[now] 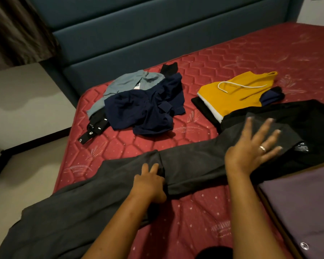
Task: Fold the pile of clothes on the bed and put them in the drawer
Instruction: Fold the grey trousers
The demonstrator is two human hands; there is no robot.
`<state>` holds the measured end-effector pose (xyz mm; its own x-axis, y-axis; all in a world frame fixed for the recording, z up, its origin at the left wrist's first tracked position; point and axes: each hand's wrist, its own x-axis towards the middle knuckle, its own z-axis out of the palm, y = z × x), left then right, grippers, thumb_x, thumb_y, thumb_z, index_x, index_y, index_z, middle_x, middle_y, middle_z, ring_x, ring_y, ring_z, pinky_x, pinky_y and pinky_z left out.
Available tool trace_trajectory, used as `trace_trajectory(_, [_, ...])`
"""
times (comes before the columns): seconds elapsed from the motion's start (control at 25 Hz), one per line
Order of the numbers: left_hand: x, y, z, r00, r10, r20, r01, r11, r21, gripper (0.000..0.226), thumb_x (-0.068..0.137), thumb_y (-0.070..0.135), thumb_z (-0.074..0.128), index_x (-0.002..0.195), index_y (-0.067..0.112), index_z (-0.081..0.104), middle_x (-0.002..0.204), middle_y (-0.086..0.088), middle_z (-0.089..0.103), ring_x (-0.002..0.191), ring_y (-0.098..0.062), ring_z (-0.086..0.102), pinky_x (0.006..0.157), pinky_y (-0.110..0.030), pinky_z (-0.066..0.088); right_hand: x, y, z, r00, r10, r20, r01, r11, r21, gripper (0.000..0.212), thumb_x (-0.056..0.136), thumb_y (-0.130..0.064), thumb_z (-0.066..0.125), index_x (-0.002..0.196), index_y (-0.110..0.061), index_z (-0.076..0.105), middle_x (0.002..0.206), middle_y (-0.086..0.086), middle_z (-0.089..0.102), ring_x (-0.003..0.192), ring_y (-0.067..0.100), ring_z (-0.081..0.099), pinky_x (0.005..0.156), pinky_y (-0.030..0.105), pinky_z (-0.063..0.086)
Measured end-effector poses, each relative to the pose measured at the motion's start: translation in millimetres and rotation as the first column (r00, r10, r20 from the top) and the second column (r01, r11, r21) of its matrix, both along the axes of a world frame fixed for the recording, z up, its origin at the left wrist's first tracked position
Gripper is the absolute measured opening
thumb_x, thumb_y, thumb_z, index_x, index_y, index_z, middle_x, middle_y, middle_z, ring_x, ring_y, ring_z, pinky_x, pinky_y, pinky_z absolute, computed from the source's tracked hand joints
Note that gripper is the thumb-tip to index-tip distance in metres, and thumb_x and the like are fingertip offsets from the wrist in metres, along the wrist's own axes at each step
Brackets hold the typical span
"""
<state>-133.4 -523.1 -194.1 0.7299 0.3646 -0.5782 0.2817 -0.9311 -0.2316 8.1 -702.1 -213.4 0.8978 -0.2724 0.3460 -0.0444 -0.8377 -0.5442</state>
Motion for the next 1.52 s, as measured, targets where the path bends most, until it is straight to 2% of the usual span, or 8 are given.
trace_trajectory(0.12, [2.2, 20.2, 12.1, 0.993, 0.112, 0.040, -0.108, 0.990, -0.088, 0.040, 0.086, 0.018, 0.057, 0.126, 0.017, 0.059, 0.138, -0.011, 0.050, 0.123, -0.032, 0.051, 0.099, -0.038, 0.047, -27.7, 46.5, 11.4, 0.619, 0.696, -0.364, -0.694, 0.701, 0.162, 0.048, 0.078, 0.001, 0.056, 0.115, -0.028, 0.066, 0.129, 0.002, 0.061, 0.119, 0.024, 0.055, 0.106, 0.035, 0.041])
trace_trajectory(0.24, [-0.4, 37.6, 29.4, 0.975, 0.173, 0.142, -0.142, 0.968, -0.207, 0.036, 0.084, 0.007, 0.055, 0.115, 0.021, 0.068, 0.122, -0.005, 0.065, 0.108, -0.024, 0.063, 0.090, -0.031, 0.051, -77.8, 88.3, 5.6, 0.122, 0.697, -0.706, -0.937, 0.315, 0.149, 0.044, 0.079, -0.012, 0.070, 0.119, -0.028, 0.062, 0.124, 0.002, 0.062, 0.113, 0.023, 0.059, 0.093, 0.034, 0.047])
trace_trajectory(0.52, [-5.4, 69.8, 66.1, 0.908, 0.298, 0.295, -0.183, 0.915, -0.360, 0.048, 0.080, -0.006, 0.045, 0.111, 0.020, 0.070, 0.115, -0.007, 0.065, 0.102, -0.019, 0.061, 0.074, -0.021, 0.046, -119.5, 105.5, -7.9, 0.192, 0.680, -0.708, -0.981, 0.109, -0.162, 0.038, 0.095, -0.014, 0.048, 0.131, -0.025, 0.054, 0.133, 0.007, 0.053, 0.125, 0.030, 0.048, 0.100, 0.042, 0.037])
trace_trajectory(0.92, [-7.1, 36.3, 43.7, 0.833, 0.376, 0.406, -0.007, 0.741, -0.672, 0.033, 0.077, 0.008, 0.072, 0.107, 0.020, 0.068, 0.117, -0.010, 0.062, 0.099, -0.019, 0.059, 0.078, -0.033, 0.055, -125.0, 76.5, 2.8, 0.063, 0.483, -0.873, -0.955, 0.283, 0.088, 0.034, 0.083, -0.019, 0.060, 0.116, -0.015, 0.067, 0.118, 0.005, 0.066, 0.102, 0.022, 0.065, 0.089, 0.032, 0.051])
trace_trajectory(1.04, [-18.9, 5.0, -1.0, 0.887, 0.380, 0.263, -0.096, 0.708, -0.699, 0.068, 0.076, 0.044, 0.073, 0.135, 0.021, 0.049, 0.139, -0.009, 0.045, 0.120, -0.020, 0.049, 0.090, -0.024, 0.048, -80.6, 41.8, -6.4, 0.252, 0.495, -0.831, -0.792, 0.599, 0.116, 0.034, 0.084, -0.021, 0.053, 0.116, -0.019, 0.065, 0.113, 0.009, 0.067, 0.100, 0.025, 0.066, 0.088, 0.031, 0.052])
trace_trajectory(1.24, [-32.3, -40.1, -48.2, 0.959, 0.146, 0.241, -0.031, 0.905, -0.425, 0.089, 0.079, 0.051, 0.068, 0.150, 0.042, 0.015, 0.161, 0.006, -0.006, 0.147, -0.031, -0.003, 0.115, -0.061, 0.011, -40.0, -23.9, -29.9, 0.734, 0.298, -0.610, -0.161, 0.949, 0.269, 0.066, 0.087, -0.019, 0.056, 0.146, -0.033, 0.031, 0.139, 0.019, 0.045, 0.121, 0.038, 0.048, 0.098, 0.046, 0.043])
trace_trajectory(1.36, [-31.3, -60.0, -56.7, 0.953, 0.078, 0.294, 0.021, 0.947, -0.320, 0.072, 0.092, 0.040, 0.056, 0.150, 0.042, 0.013, 0.161, 0.009, -0.003, 0.146, -0.037, -0.002, 0.114, -0.059, 0.012, -36.6, -20.3, -22.9, 0.978, -0.037, -0.204, 0.149, 0.812, 0.565, 0.079, 0.080, -0.006, 0.062, 0.148, -0.023, 0.025, 0.142, 0.020, 0.030, 0.125, 0.041, 0.035, 0.099, 0.048, 0.039])
trace_trajectory(1.52, [-27.1, -62.3, -51.9, 0.910, 0.044, 0.413, 0.055, 0.973, -0.225, 0.055, 0.091, 0.033, 0.057, 0.142, 0.028, 0.037, 0.148, 0.001, 0.035, 0.129, -0.032, 0.039, 0.102, -0.041, 0.041, -22.7, -27.2, -26.9, 0.922, -0.344, -0.178, 0.333, 0.468, 0.818, 0.088, 0.068, -0.009, 0.078, 0.141, -0.009, 0.030, 0.139, 0.018, 0.032, 0.123, 0.034, 0.042, 0.105, 0.034, 0.038])
